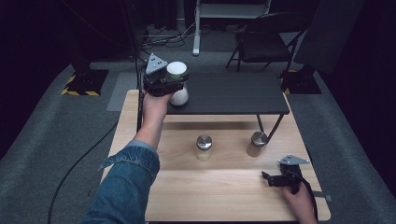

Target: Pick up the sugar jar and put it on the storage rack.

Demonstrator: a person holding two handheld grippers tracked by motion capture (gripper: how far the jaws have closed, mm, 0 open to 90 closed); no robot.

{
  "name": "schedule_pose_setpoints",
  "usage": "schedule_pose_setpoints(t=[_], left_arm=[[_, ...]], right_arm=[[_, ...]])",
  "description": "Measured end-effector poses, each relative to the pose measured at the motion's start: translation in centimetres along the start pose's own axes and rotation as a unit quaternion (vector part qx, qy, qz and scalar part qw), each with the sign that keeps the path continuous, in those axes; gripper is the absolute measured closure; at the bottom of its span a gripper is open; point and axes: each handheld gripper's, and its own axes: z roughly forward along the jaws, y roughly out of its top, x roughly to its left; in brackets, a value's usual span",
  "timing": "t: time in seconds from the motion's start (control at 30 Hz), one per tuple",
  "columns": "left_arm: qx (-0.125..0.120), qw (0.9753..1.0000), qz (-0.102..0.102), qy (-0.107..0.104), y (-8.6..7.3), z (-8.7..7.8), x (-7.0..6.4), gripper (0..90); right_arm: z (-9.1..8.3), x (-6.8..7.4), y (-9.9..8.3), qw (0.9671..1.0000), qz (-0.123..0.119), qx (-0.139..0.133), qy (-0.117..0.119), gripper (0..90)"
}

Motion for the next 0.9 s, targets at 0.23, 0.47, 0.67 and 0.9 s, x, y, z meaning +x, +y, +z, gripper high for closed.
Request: schedule_pose_setpoints(t=[0.23, 0.47, 0.67, 0.9], left_arm=[[-0.013, 0.9994, 0.031, 0.011, 0.0, -0.4, -1.4, 16.1], [-0.012, 0.9990, 0.028, 0.032, 0.0, -2.0, -2.5, 8.9], [-0.011, 0.9992, 0.025, 0.029, -0.6, -3.3, -2.4, 8.7], [-0.013, 0.9991, 0.020, 0.035, -2.4, -5.7, -2.3, 8.7]], right_arm=[[0.0, 0.0, 0.0, 1.0000, -0.001, 0.001, 0.001, 2.6], [0.0, 0.0, 0.0, 1.0000, -0.001, 0.001, 0.001, 2.6], [0.0, 0.0, 0.1, 1.0000, -0.001, 0.002, 0.001, 2.2], [0.1, 0.0, 0.1, 1.0000, -0.002, 0.002, 0.001, 2.0]])
